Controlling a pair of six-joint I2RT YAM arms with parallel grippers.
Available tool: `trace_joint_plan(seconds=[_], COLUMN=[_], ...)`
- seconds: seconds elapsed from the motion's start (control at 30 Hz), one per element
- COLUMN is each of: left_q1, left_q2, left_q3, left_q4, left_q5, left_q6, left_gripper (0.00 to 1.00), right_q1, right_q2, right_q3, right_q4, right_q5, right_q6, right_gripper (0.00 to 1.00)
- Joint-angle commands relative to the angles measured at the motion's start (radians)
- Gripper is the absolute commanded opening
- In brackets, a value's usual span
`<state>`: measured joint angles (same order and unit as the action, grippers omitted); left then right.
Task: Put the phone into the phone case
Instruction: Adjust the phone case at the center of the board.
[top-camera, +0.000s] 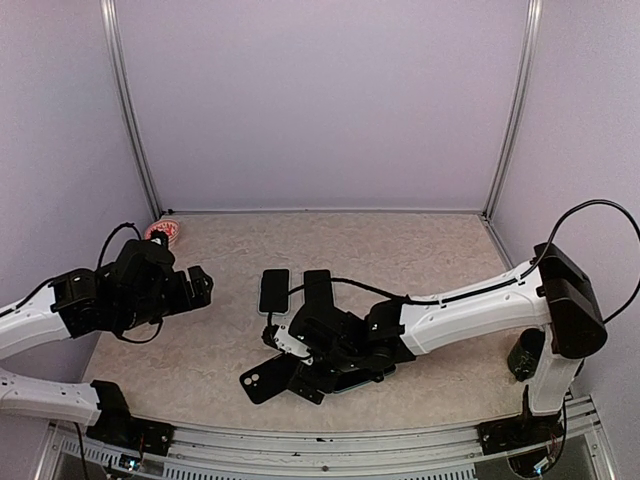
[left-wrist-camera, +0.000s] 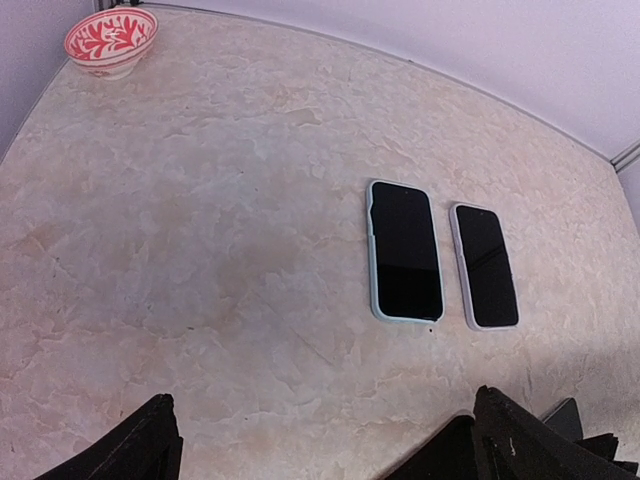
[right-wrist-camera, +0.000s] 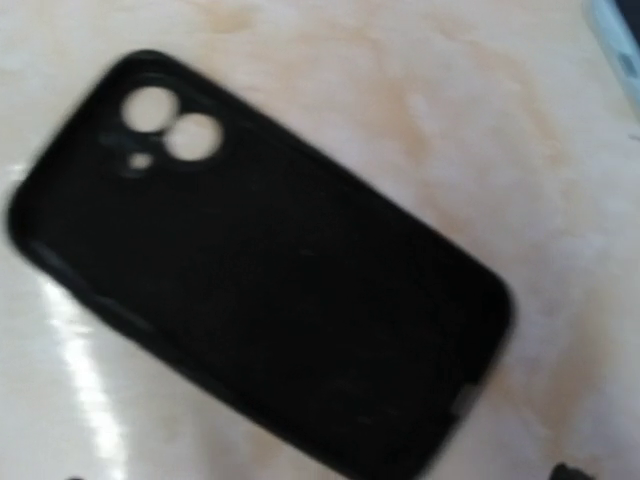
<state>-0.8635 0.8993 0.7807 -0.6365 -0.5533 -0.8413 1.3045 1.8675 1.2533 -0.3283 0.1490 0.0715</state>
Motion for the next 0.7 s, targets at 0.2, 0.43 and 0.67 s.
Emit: trace_joint_plan(seconds=[0.2, 0.43, 0.67], left_q1=[-0.048, -0.147, -0.248], left_q2=[0.051, 0.242, 0.331], left_q3=[-0.023, 0.106, 0.165], left_q4=[0.118, 0.082, 0.129], left_q5=[0.047, -0.031, 0.039], left_q6=[0.018, 0.016, 0.049], left_gripper=[0.99, 0.99, 0.99], right_q1=[0.007, -0.057, -0.175], right_q2=[-0.116, -0.219, -0.36], right_q3=[-0.104, -0.182, -0.313], right_q4=[0.027, 0.029, 0.074], right_q5=[0.161, 0.127, 0.032], right_q6=[0.083, 0.163, 0.285], right_gripper=[0.99, 0.99, 0.99])
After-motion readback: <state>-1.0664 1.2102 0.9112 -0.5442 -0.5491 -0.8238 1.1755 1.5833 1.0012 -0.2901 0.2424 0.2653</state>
